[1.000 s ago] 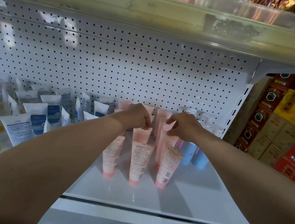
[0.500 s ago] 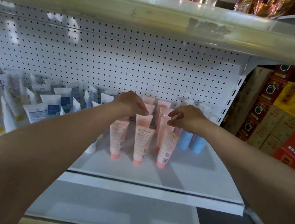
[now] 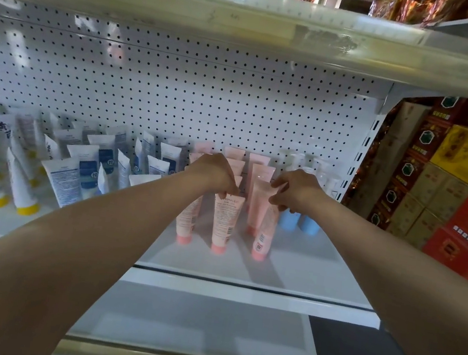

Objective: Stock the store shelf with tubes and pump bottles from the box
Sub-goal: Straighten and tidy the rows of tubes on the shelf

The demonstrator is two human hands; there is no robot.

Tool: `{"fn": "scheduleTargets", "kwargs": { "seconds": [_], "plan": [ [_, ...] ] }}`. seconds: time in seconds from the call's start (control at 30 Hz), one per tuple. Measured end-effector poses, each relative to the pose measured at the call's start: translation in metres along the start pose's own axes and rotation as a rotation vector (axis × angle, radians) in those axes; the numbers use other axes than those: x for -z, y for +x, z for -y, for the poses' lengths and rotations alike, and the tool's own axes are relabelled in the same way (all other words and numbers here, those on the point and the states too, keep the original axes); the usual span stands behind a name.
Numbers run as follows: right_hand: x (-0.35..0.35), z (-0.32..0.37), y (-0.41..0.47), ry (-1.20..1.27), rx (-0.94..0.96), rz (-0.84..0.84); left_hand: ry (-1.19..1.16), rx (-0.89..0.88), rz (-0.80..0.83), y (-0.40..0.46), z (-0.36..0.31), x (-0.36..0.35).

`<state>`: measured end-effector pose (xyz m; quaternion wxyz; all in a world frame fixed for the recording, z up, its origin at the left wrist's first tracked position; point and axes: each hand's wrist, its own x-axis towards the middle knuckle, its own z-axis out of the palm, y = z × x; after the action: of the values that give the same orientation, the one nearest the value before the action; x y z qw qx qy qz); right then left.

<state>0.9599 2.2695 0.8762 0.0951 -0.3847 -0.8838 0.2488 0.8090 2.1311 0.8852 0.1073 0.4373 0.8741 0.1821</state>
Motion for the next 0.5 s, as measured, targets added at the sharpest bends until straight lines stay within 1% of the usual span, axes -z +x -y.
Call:
{"fn": "scheduleTargets", "kwargs": {
  "seconds": [0.1, 0.23, 0.33, 0.4, 0.43, 0.5],
  "plan": [
    [0.000, -0.002, 0.000, 0.023, -0.010, -0.015, 0.012, -0.005, 0.041, 0.004, 0.001, -0.002],
    [0.004, -0.003, -0.003, 0.024, 0.022, -0.008, 0.033, -0.013, 0.067, 0.006, 0.001, -0.002],
    [0.010, -0.005, -0.004, -0.105, 0.149, 0.024, 0.091, -0.028, 0.085, 0.005, -0.001, -0.001],
    [0.013, -0.007, -0.006, -0.156, 0.227, 0.105, 0.133, -0.049, 0.090, 0.005, -0.002, -0.001],
    [0.014, -0.008, -0.006, -0.174, 0.245, 0.142, 0.155, -0.055, 0.089, 0.004, -0.002, -0.001],
    [0.014, -0.010, -0.006, -0.201, 0.263, 0.155, 0.185, -0.062, 0.079, 0.005, -0.002, -0.002]
  ]
}}
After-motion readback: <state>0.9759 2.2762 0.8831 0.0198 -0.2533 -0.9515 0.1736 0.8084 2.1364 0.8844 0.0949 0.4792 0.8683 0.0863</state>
